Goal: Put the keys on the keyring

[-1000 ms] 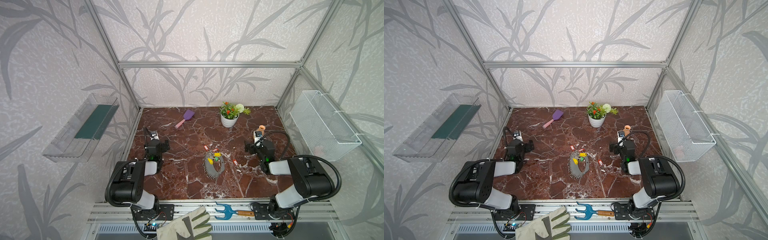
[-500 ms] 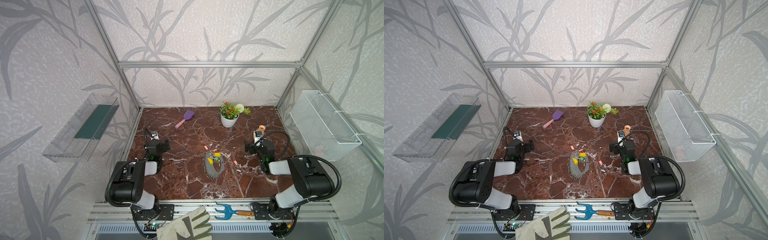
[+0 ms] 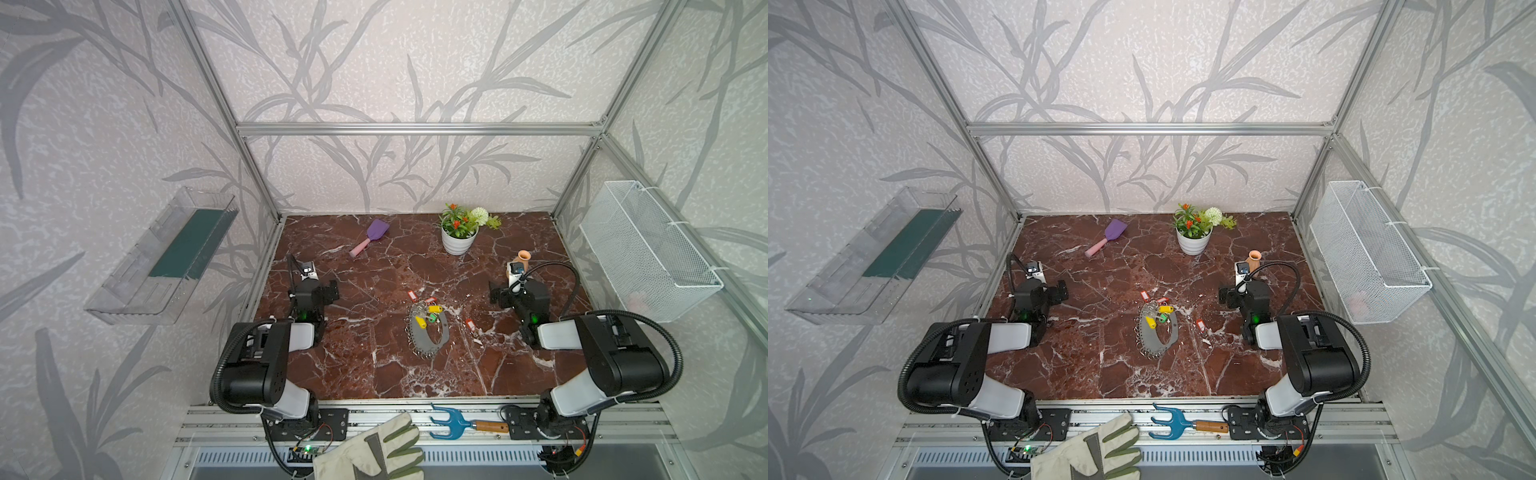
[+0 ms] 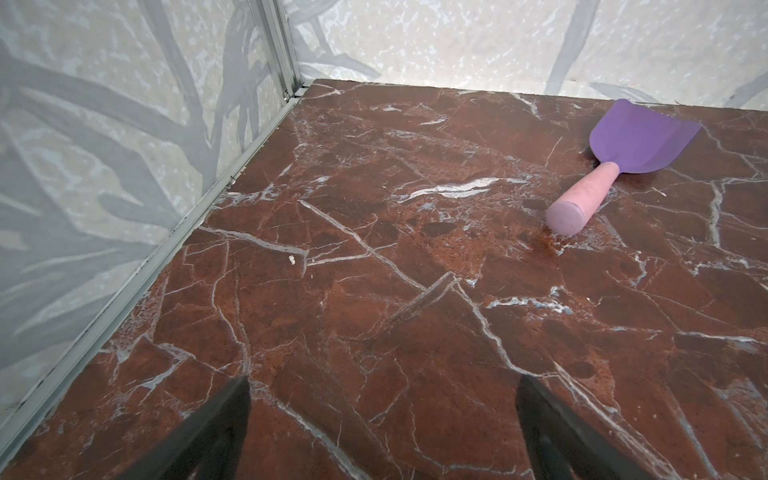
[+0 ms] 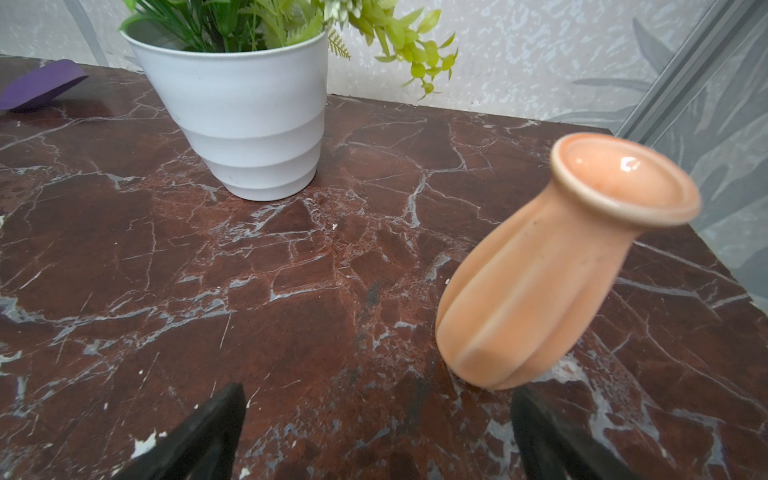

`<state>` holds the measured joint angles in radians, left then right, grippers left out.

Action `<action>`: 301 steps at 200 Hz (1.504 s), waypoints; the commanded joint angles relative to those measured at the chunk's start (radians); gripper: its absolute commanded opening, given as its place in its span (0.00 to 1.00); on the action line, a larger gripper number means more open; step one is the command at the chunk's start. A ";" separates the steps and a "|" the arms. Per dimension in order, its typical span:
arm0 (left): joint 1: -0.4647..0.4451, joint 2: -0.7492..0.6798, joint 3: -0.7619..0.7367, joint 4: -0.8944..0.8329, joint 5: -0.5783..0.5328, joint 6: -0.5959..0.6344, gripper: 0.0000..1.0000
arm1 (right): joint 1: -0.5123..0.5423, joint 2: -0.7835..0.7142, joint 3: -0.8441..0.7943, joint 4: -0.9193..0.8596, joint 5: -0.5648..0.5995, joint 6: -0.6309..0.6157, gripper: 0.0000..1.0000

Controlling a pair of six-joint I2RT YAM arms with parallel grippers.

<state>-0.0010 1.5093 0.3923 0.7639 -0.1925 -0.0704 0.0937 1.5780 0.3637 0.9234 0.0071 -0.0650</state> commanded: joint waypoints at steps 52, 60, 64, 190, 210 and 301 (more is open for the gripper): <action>0.006 -0.004 0.021 0.026 -0.027 0.004 0.99 | 0.031 -0.152 0.036 -0.123 0.277 0.054 0.99; 0.001 -0.041 0.035 -0.018 -0.095 -0.008 0.99 | 0.031 -0.247 0.068 -0.259 0.293 0.062 0.99; -0.005 -0.068 0.051 -0.068 -0.143 -0.018 0.99 | 0.031 -0.285 0.080 -0.300 0.295 0.059 0.99; -0.303 -0.466 0.231 -0.943 0.277 -0.709 0.92 | 0.172 -0.723 0.128 -0.837 0.039 0.542 0.99; -0.360 -0.444 0.166 -0.858 0.438 -0.648 0.88 | 0.238 -0.715 0.155 -0.938 0.001 0.508 0.99; -0.578 -0.163 0.186 -0.676 0.568 -0.377 0.61 | 0.350 -0.585 0.149 -1.016 -0.194 0.545 1.00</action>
<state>-0.5098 1.2655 0.5060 0.1043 0.3153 -0.5797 0.4328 0.9600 0.4969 -0.0765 -0.1440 0.4709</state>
